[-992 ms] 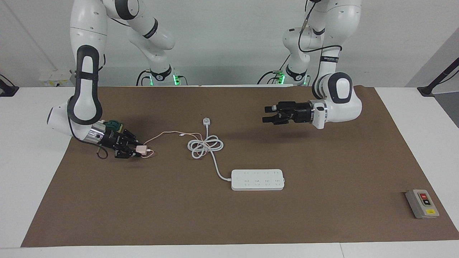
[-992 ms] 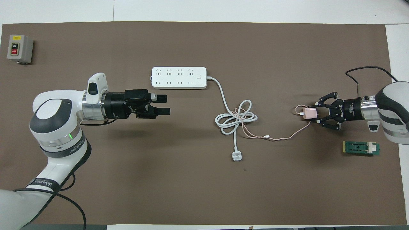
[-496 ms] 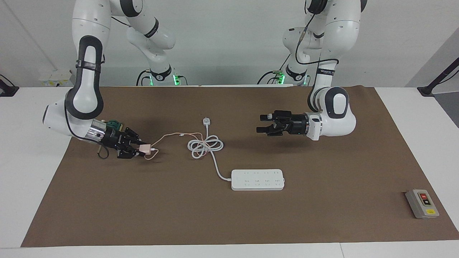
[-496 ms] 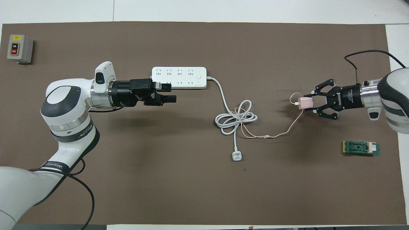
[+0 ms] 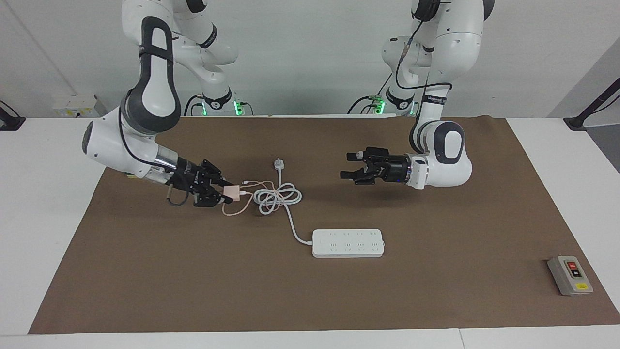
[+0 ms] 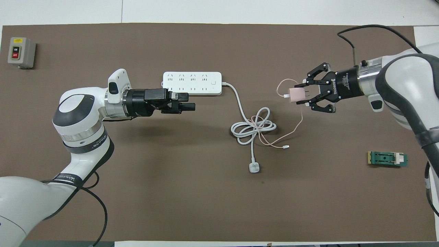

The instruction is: Plug charger into power strip

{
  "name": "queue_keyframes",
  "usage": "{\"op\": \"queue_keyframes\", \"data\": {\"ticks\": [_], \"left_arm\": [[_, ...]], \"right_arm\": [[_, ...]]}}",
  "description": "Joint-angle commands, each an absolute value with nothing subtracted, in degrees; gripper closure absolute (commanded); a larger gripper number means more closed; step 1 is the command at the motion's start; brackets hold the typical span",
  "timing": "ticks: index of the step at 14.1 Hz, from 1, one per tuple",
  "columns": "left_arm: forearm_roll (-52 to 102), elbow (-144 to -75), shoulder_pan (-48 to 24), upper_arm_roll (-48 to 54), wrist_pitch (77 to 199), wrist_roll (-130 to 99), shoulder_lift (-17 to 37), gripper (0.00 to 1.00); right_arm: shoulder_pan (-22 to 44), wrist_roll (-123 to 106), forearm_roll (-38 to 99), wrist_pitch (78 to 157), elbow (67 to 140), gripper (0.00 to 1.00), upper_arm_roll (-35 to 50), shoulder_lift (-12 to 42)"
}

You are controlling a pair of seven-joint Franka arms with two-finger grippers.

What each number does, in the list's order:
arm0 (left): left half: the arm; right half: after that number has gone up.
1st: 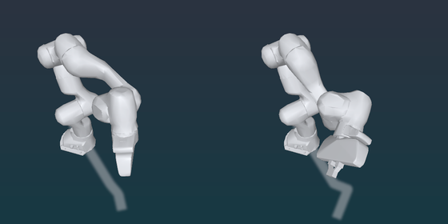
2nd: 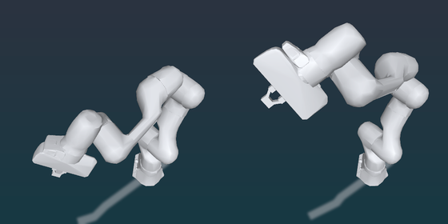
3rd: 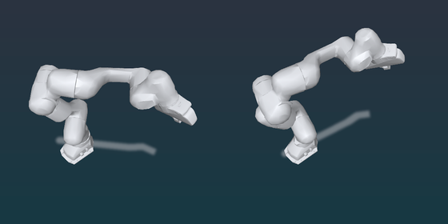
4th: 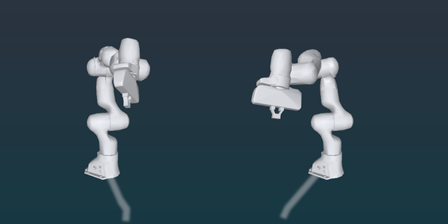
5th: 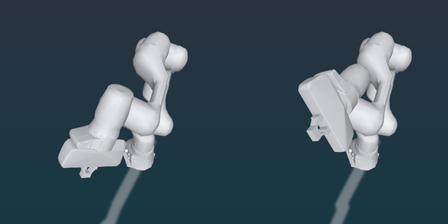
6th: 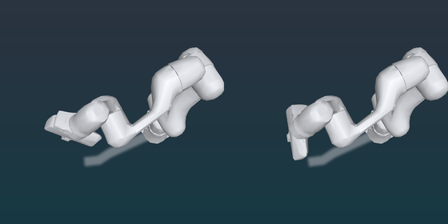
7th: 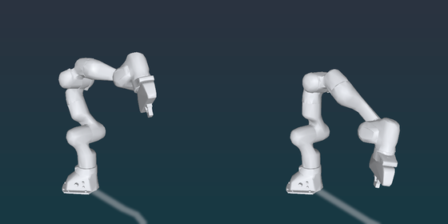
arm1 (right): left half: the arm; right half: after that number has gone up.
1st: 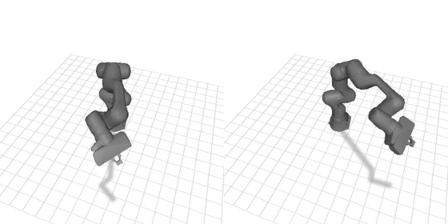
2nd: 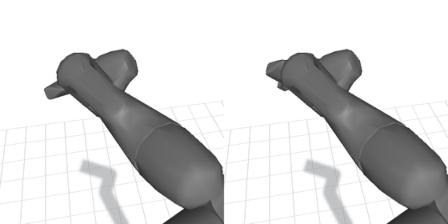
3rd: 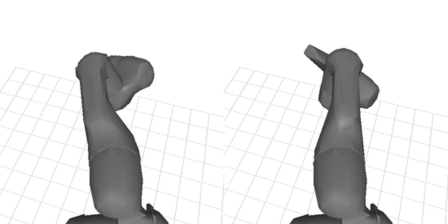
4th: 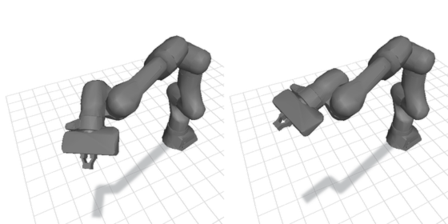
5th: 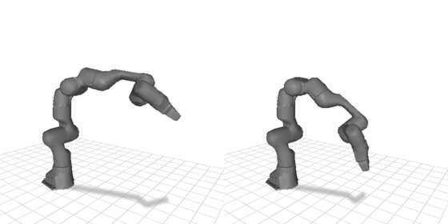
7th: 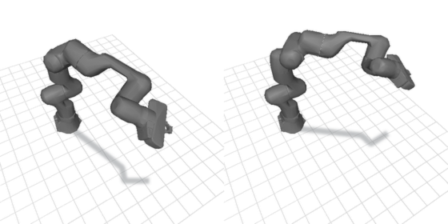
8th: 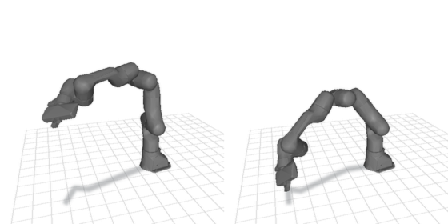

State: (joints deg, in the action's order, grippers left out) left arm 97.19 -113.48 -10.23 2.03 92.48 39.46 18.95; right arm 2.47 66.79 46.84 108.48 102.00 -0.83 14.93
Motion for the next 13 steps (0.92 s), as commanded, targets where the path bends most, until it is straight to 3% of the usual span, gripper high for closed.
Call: {"op": "queue_keyframes", "data": {"ticks": [1, 9, 13], "left_arm": [[98.79, -114.78, -15.98, -4.99, 90.53, 40.96, 19.07, 0.0], [103.62, -115.75, -18.81, -6.68, 93.07, 42.27, 18.9, 0.0], [103.62, -115.93, -18.9, -6.68, 95.7, 44.81, 18.9, 0.0]], "right_arm": [[5.61, 71.53, 48.42, 108.54, 97.66, 1.0, -0.7, 16.78], [18.35, 75.75, 47.81, 113.02, 96.24, 1.0, -0.79, 17.31], [21.44, 79.61, 47.38, 114.87, 93.26, 1.0, -0.79, 19.07]]}}
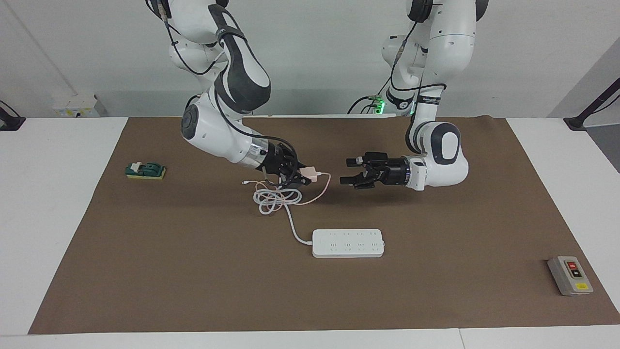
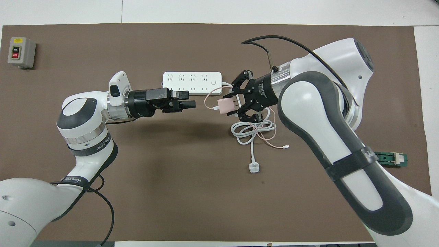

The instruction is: Plug charger into power strip

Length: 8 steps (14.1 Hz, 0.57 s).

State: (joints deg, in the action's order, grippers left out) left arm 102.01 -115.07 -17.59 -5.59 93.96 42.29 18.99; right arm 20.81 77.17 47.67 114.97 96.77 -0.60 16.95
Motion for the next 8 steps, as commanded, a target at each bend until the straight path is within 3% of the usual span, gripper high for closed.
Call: {"op": "queue_keyframes", "data": {"ticks": [1, 8], "left_arm": [[103.54, -116.1, -19.16, -6.68, 96.06, 45.09, 18.9, 0.0], [103.45, -116.19, -19.34, -6.94, 97.47, 45.97, 18.9, 0.0]], "right_arm": [[22.58, 80.41, 47.46, 114.96, 92.82, 1.0, -0.79, 19.42], [23.55, 84.99, 47.46, 114.79, 82.45, 1.0, -0.79, 27.06]]}}
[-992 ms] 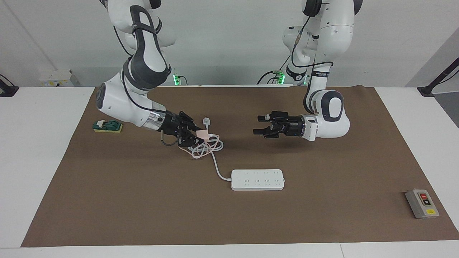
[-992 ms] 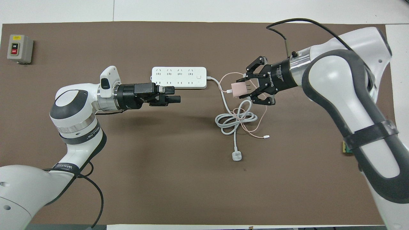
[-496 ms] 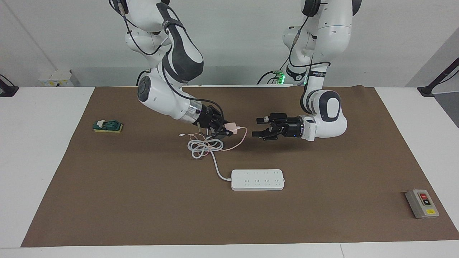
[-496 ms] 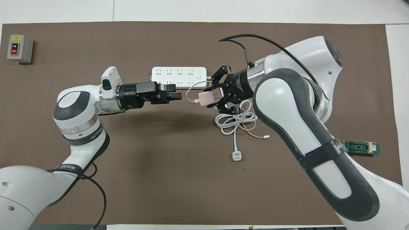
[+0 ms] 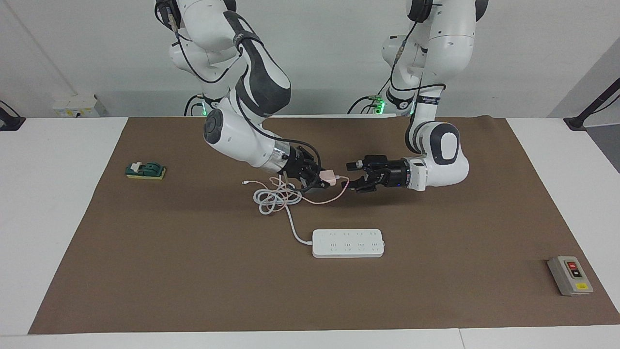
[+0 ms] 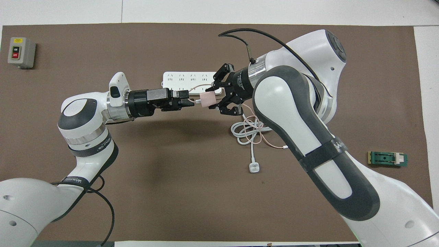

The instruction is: Plug charger into power strip

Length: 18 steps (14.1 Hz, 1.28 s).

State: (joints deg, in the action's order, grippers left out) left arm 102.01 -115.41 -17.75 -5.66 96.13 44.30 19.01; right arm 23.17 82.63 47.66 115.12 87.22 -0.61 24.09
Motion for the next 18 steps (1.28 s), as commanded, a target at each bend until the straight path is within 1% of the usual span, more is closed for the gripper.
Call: {"op": "queue_keyframes", "data": {"ticks": [1, 3, 6, 16, 18], "left_arm": [[103.45, -116.19, -19.6, -6.94, 97.82, 46.05, 18.9, 0.0], [103.45, -116.19, -19.69, -6.94, 98.09, 46.4, 18.98, 0.0], [103.45, -116.19, -19.69, -7.03, 98.09, 46.49, 18.98, 0.0], [103.45, -116.37, -20.39, -6.94, 99.66, 47.02, 18.98, 0.0], [103.45, -116.37, -20.3, -6.94, 99.76, 47.02, 18.98, 0.12]], "right_arm": [[23.64, 85.95, 47.37, 114.87, 81.4, 1.0, -0.88, 28.03], [23.73, 86.66, 47.29, 114.87, 79.81, 1.0, -0.79, 28.74], [25.13, 87.62, 47.29, 114.96, 79.63, 1.0, -0.97, 29.0], [25.22, 88.94, 47.46, 115.48, 79.54, 1.0, -0.79, 29.0], [25.22, 89.03, 47.63, 115.75, 79.54, 1.0, -0.79, 29.0]]}}
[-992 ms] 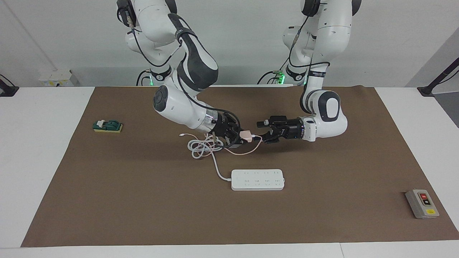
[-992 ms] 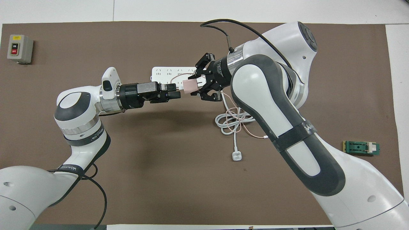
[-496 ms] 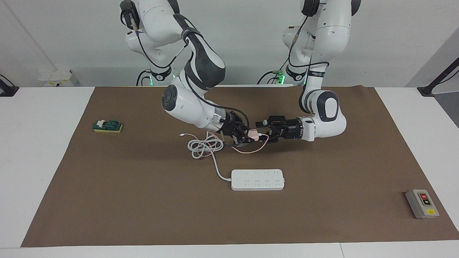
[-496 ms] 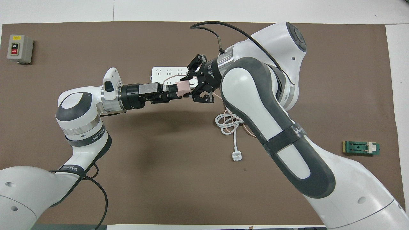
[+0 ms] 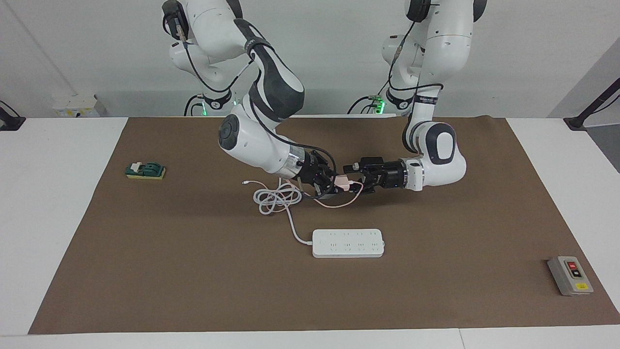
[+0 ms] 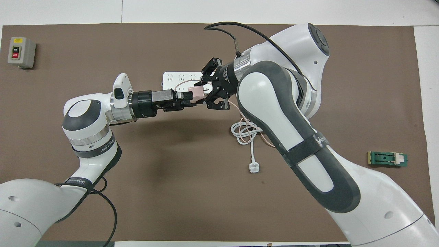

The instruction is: Plug charger into power strip

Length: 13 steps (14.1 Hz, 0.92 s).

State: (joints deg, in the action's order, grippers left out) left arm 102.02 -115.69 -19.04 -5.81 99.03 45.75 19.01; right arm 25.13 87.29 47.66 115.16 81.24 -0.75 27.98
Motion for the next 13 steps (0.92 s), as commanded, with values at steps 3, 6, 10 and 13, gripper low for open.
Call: {"op": "queue_keyframes", "data": {"ticks": [3, 6, 10, 13], "left_arm": [[103.54, -116.37, -20.3, -6.94, 99.76, 47.81, 18.98, 0.45], [103.54, -116.37, -20.3, -6.94, 99.76, 47.9, 18.98, 0.91], [103.62, -116.46, -20.3, -6.94, 99.05, 48.51, 18.98, 1.0], [103.8, -116.37, -20.3, -6.94, 99.14, 48.87, 18.98, 1.0]], "right_arm": [[25.22, 89.12, 48.07, 115.75, 79.54, 1.0, -0.7, 29.0], [24.96, 89.21, 50.45, 116.54, 79.54, 1.0, -0.7, 29.0], [24.87, 89.21, 50.45, 116.54, 79.54, 1.0, -0.7, 29.0], [25.13, 89.3, 49.93, 116.54, 79.54, 0.01, -0.88, 29.0]]}}
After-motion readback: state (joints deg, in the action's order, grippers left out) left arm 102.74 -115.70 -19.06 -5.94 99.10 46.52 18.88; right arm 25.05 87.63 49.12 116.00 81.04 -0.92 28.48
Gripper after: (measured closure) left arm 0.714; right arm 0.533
